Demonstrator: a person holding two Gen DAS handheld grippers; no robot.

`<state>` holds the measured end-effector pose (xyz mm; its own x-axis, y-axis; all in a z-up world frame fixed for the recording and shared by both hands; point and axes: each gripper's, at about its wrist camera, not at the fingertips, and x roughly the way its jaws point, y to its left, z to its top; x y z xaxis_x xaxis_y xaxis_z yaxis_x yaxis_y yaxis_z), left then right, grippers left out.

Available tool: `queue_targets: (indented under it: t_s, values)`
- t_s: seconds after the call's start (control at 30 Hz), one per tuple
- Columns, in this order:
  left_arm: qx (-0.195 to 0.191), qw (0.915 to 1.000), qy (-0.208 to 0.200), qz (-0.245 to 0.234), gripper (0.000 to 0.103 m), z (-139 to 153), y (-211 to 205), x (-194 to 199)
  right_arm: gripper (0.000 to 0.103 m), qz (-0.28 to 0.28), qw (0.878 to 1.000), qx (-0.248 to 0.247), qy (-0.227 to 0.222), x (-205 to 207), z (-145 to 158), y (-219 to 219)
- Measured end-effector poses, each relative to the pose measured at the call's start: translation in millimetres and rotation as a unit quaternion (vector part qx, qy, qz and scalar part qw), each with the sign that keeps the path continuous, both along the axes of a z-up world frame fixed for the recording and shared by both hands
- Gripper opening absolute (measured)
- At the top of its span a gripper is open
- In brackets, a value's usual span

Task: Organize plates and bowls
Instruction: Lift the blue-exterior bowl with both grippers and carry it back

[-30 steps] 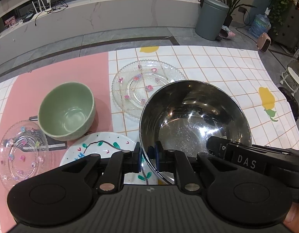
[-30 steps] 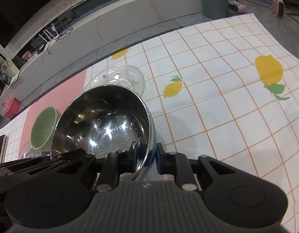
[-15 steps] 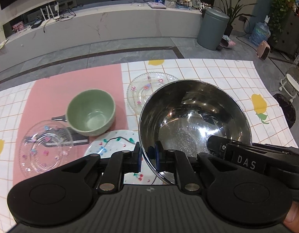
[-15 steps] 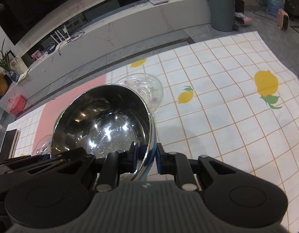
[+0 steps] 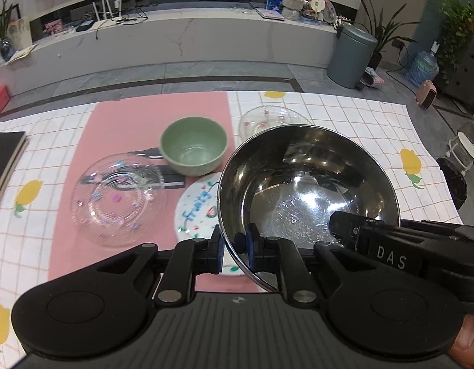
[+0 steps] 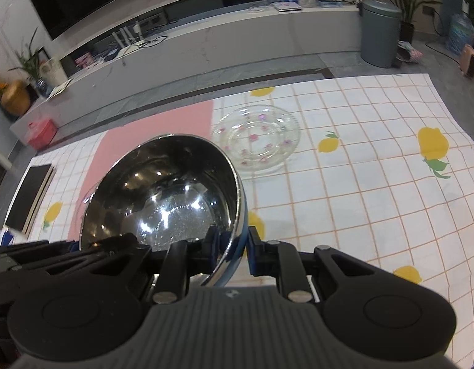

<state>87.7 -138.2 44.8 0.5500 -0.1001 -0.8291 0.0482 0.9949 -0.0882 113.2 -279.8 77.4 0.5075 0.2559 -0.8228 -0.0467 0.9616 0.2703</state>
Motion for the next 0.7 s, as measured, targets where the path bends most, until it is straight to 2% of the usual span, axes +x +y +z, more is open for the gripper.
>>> queue_targets:
  t_s: [0.3, 0.7]
  values:
    - [-0.004, 0.9999, -0.007, 0.009, 0.016, 5, 22, -39, 0.017, 0.038, 0.999, -0.010, -0.012, -36, 11, 23]
    - [-0.019, 0.9993, 0.001, 0.031, 0.017, -5, 46, -86, 0.018, 0.079, 0.996, -0.029, -0.020, -82, 7, 53]
